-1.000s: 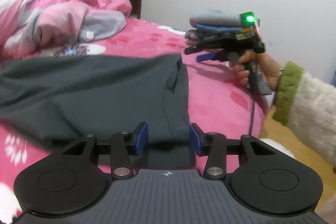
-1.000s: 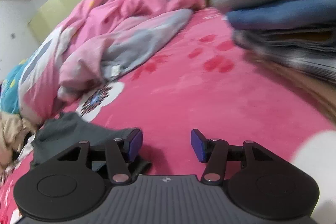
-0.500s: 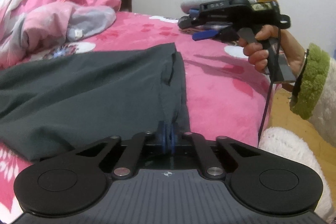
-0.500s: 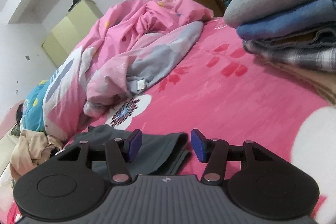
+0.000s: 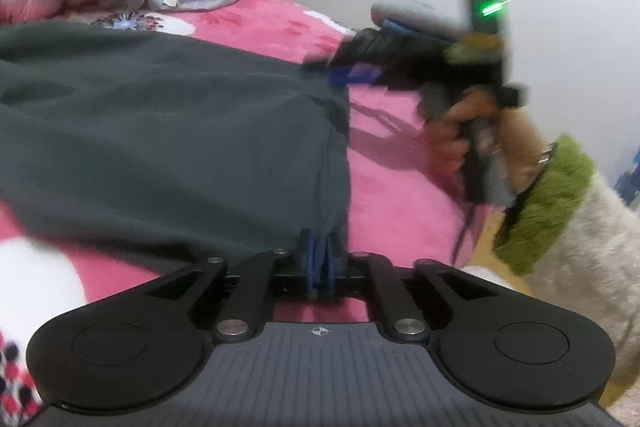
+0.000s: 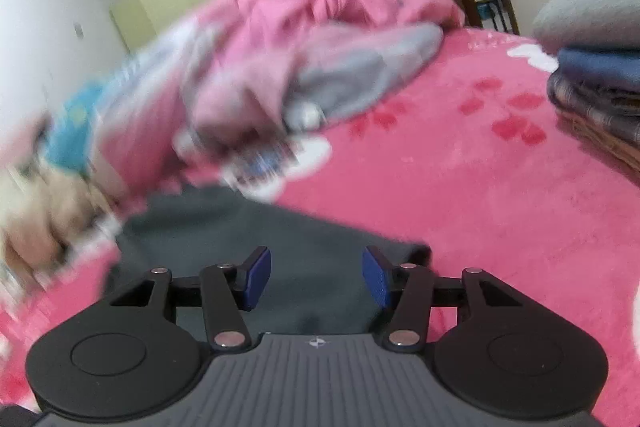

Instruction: Fold clothes

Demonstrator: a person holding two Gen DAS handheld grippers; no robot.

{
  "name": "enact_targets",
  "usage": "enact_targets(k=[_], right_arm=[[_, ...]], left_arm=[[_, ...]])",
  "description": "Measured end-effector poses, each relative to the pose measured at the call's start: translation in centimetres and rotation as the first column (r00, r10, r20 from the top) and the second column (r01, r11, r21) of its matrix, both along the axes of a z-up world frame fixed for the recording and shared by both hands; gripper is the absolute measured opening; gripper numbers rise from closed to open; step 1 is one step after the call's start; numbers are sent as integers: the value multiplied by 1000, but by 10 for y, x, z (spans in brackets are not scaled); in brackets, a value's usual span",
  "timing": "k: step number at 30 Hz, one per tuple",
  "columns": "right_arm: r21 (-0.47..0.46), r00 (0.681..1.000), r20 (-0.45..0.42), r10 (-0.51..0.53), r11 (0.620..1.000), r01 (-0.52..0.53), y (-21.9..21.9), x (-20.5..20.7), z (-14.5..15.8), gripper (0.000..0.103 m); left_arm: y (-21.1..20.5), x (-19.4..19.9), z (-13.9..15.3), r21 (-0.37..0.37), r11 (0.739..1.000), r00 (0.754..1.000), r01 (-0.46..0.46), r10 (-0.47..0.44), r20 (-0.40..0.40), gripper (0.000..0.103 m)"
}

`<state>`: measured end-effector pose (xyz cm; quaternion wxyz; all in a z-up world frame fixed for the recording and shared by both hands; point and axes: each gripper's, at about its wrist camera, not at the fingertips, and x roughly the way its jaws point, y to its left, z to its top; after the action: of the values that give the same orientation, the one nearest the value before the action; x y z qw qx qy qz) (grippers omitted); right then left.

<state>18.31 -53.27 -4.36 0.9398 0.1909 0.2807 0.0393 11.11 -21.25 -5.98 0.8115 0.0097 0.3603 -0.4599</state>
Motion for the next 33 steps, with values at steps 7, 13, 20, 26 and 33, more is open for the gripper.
enact_targets(k=[7, 13, 20, 26, 33], right_arm=[[-55, 996, -70, -51, 997, 47, 2, 1, -8, 48], [-112, 1000, -1, 10, 994, -10, 39, 15, 39, 48], [-203, 960, 63, 272, 946, -254, 132, 98, 89, 50], [-226, 890, -30, 454, 865, -449, 208, 215, 77, 59], [-243, 831, -141, 538, 795, -555, 256, 328, 43, 69]], left_arm=[[60, 5, 27, -165, 985, 999, -45, 44, -12, 28], [89, 58, 51, -190, 971, 982, -142, 162, 94, 35], [94, 142, 0, -60, 972, 973, -229, 230, 4, 37], [124, 169, -31, -223, 948, 965, -229, 191, -181, 39], [138, 185, -42, -310, 916, 941, -253, 159, -298, 39]])
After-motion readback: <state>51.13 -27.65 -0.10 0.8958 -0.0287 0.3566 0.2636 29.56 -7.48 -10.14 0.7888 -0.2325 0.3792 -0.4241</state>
